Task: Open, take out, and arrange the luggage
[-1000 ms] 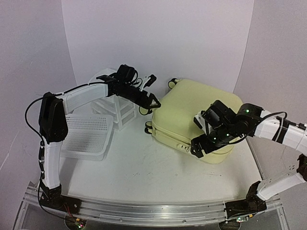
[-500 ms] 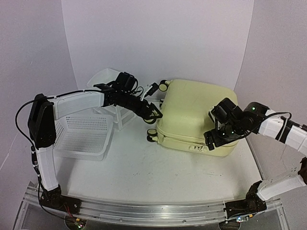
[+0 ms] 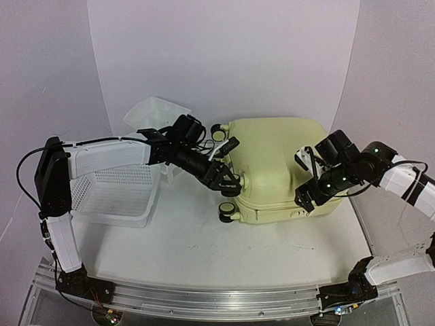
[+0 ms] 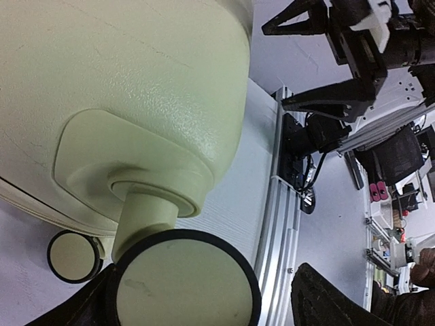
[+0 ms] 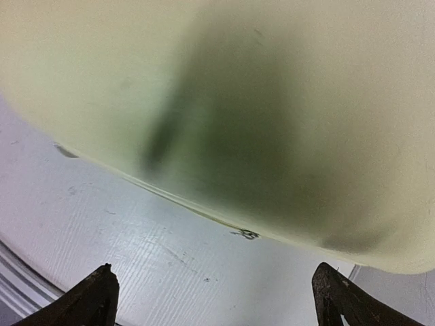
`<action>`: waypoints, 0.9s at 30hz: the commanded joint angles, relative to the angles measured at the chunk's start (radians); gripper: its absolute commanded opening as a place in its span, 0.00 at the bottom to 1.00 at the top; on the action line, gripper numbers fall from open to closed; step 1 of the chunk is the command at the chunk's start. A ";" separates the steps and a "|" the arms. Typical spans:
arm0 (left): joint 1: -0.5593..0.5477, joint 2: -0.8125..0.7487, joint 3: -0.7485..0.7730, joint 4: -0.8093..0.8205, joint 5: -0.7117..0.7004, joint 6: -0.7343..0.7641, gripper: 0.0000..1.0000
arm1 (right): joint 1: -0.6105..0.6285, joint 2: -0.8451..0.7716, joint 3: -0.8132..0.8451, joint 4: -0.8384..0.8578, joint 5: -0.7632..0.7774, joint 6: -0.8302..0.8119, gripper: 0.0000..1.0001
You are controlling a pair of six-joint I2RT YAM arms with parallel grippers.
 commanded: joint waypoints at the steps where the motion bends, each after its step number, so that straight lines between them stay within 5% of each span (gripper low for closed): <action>1: -0.009 -0.026 0.009 -0.005 0.155 -0.067 0.83 | 0.080 -0.043 0.074 0.114 -0.183 -0.167 0.98; 11: -0.009 -0.013 -0.049 0.107 0.216 -0.156 0.77 | 0.185 0.092 0.039 0.487 -0.394 -0.775 0.98; 24: -0.008 -0.040 -0.104 0.162 0.231 -0.181 0.75 | 0.184 0.315 0.047 0.775 -0.475 -0.929 0.98; 27: -0.006 -0.049 -0.114 0.168 0.231 -0.180 0.75 | 0.185 0.334 0.034 0.820 -0.456 -0.928 0.89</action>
